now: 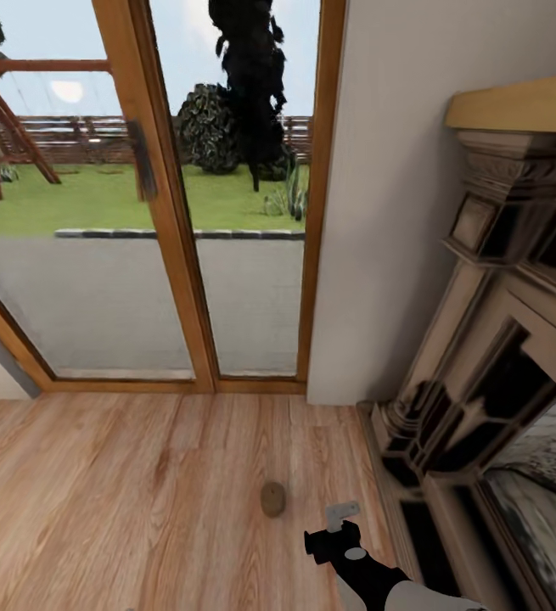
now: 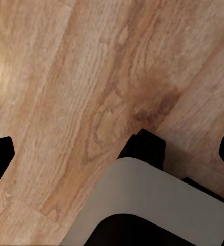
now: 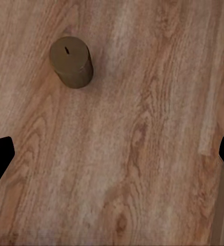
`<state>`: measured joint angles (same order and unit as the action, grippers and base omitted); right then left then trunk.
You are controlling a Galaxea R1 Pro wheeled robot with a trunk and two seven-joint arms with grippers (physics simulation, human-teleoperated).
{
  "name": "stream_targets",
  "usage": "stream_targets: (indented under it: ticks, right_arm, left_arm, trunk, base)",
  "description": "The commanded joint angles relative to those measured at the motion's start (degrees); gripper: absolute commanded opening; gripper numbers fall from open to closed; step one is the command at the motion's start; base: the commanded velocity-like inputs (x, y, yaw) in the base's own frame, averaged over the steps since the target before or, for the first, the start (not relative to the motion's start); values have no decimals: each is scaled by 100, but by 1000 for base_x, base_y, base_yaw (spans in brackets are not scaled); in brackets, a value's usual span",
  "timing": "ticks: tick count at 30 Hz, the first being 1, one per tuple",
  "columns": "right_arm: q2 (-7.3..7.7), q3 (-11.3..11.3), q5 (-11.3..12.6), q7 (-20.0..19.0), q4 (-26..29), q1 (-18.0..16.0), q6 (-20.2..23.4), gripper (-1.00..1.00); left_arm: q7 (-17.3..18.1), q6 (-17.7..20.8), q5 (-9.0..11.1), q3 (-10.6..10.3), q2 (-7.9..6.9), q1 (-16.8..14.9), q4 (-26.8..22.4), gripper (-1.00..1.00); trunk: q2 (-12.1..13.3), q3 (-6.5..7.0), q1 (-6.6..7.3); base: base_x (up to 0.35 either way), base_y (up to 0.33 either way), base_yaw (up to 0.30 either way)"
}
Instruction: Place each of the two pumpkins and all three candles from the living room inside a cabinet in the living room (use any cabinet), then make sure every cabinet is closed, and position the cauldron so it is next to a table in the living room.
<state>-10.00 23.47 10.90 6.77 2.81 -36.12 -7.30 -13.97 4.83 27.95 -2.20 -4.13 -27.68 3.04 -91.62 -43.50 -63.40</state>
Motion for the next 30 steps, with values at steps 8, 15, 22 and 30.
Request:
stream_targets:
  ticks: [8, 15, 22, 30]
  right_arm:
    - [0, 0, 0, 0, 0, 0, -4, 100]
    - [0, 0, 0, -27, 3, 0, -17, 100]
    - [0, 0, 3, -35, 9, 0, -17, 100]
    - [0, 0, 8, -35, 9, 0, -17, 100]
  left_arm:
    - [0, 0, 0, 0, 0, 0, -1, 100]
    - [0, 0, 0, 0, 0, 0, -2, 100]
    - [0, 0, 0, 0, 0, 0, -2, 100]
    - [0, 0, 0, 0, 0, 0, 1, 100]
  trunk:
    - [0, 0, 0]
    - [0, 0, 0]
    - [0, 0, 0]
    - [0, 0, 0]
  base:
    - [330, 0, 0]
    - [330, 0, 0]
    - [330, 0, 0]
    - [328, 0, 0]
